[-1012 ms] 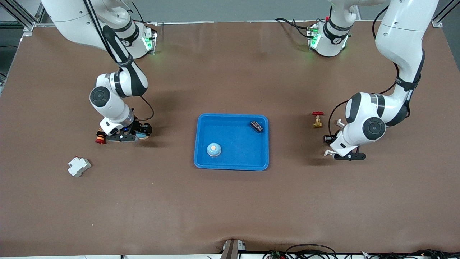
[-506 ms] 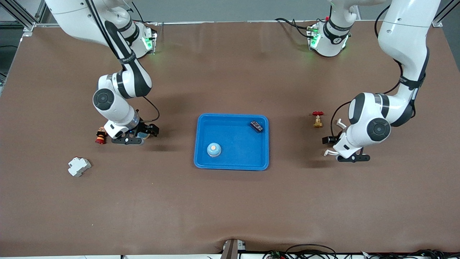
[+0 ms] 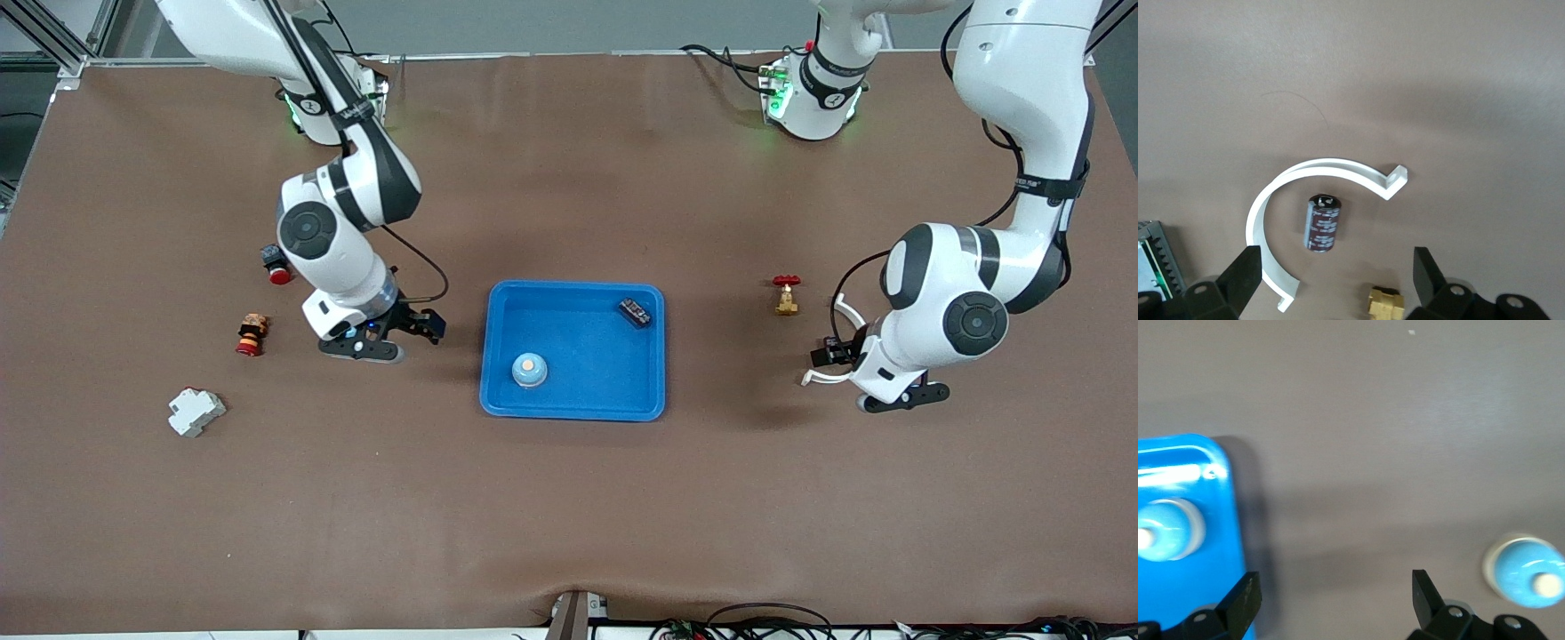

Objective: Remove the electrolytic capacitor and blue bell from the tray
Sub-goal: 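Set the capacitor inside the white arc while the right gripper releases the bell, then move both grippers back over the tray to the remaining bell and capacitor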

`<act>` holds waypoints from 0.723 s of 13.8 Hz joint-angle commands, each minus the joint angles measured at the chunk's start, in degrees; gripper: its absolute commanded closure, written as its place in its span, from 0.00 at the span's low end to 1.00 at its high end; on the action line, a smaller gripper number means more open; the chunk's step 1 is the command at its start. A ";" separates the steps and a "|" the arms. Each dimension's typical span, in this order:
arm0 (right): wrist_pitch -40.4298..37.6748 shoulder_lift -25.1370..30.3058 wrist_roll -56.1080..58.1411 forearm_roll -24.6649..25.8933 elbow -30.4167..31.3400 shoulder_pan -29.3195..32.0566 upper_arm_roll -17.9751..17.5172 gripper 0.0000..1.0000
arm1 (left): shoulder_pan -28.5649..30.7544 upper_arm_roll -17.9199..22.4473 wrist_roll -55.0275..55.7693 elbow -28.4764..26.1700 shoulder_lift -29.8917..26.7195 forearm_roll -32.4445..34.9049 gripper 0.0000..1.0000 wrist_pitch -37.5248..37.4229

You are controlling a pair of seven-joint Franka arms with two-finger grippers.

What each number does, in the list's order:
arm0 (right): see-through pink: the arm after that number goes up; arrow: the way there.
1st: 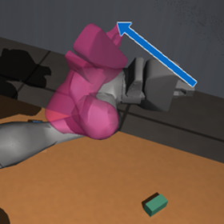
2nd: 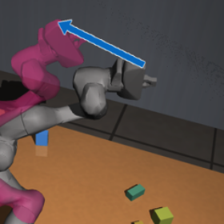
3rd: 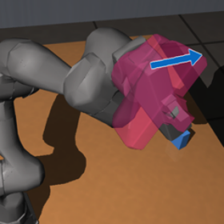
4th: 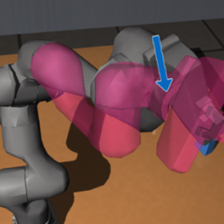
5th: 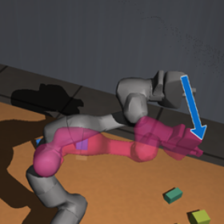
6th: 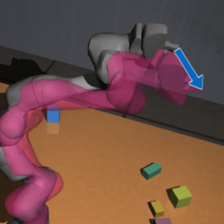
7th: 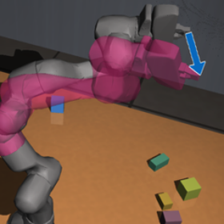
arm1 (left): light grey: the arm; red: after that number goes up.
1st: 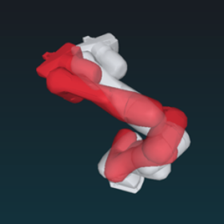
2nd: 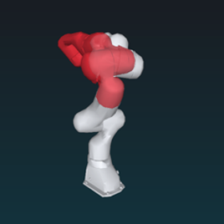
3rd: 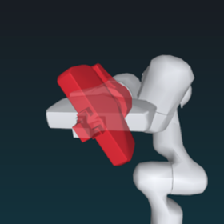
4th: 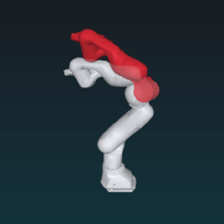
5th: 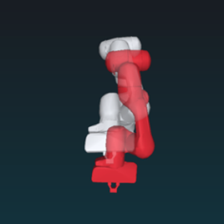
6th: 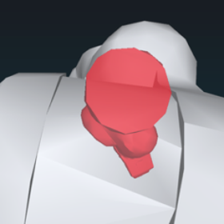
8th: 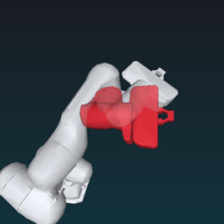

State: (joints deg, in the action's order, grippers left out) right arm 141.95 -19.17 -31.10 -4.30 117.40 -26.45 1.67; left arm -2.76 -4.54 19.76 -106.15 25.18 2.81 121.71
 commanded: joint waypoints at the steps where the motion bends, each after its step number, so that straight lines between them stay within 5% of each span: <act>1: -0.97 -5.86 -4.57 -0.98 -6.99 -2.54 0.36 0.00 | 0.13 -0.99 3.26 1.11 -1.80 -1.40 0.00 -1.82; 7: -7.90 -16.67 -16.96 -0.28 -23.25 -8.17 0.44 0.00 | 0.13 -4.67 15.36 7.00 -2.59 -2.37 0.00 -11.66; 10: -8.00 -19.49 -20.58 0.08 -26.51 -9.93 0.53 0.00 | -0.14 -8.02 25.57 8.41 -2.51 -2.37 0.00 -11.67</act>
State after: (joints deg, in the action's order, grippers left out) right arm 135.22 -35.64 -49.31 -4.29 95.02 -35.49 1.63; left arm -2.92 -10.86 40.48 -98.77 23.13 1.19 111.39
